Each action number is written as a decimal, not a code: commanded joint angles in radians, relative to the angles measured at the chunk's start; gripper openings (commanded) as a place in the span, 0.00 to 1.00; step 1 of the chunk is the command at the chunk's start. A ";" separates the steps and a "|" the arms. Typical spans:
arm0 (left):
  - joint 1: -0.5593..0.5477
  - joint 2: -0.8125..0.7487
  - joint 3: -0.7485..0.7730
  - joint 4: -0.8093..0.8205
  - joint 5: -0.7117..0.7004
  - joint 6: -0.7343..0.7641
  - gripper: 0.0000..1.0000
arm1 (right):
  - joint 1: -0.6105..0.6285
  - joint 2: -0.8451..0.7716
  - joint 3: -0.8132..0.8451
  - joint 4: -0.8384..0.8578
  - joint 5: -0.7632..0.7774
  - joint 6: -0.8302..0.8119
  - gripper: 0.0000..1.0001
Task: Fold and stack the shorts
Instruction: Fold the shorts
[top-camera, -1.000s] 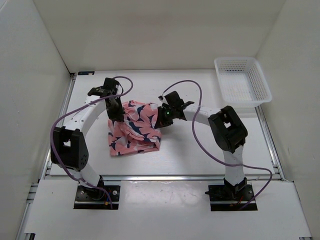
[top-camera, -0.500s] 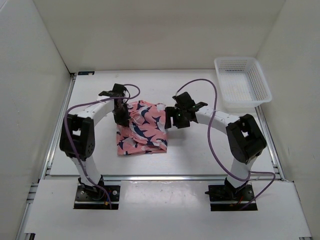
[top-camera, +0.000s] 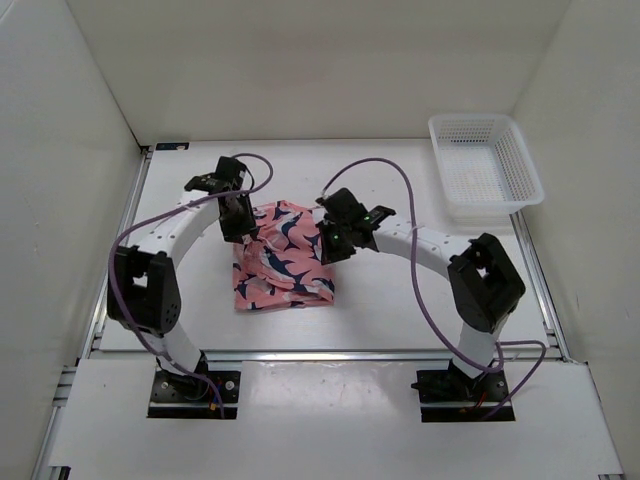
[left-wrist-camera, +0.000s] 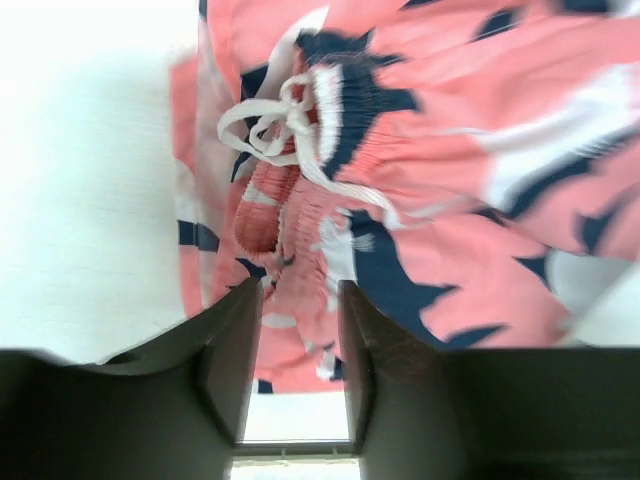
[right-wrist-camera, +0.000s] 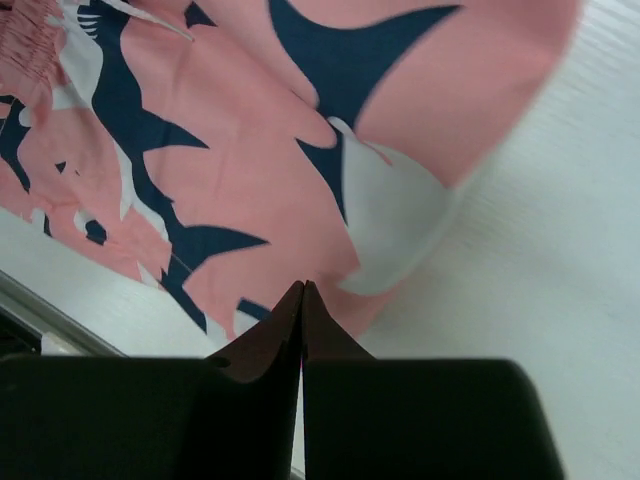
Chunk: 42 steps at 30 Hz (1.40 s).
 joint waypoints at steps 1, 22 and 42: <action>0.002 -0.089 0.060 -0.048 -0.044 -0.018 0.46 | 0.015 0.082 0.033 0.029 -0.025 -0.008 0.01; -0.016 0.178 0.144 0.048 -0.009 -0.018 0.10 | -0.145 0.268 0.385 -0.064 -0.038 -0.072 0.01; -0.016 0.059 0.341 -0.114 -0.072 0.051 0.18 | -0.172 0.137 0.433 -0.052 0.133 -0.040 0.29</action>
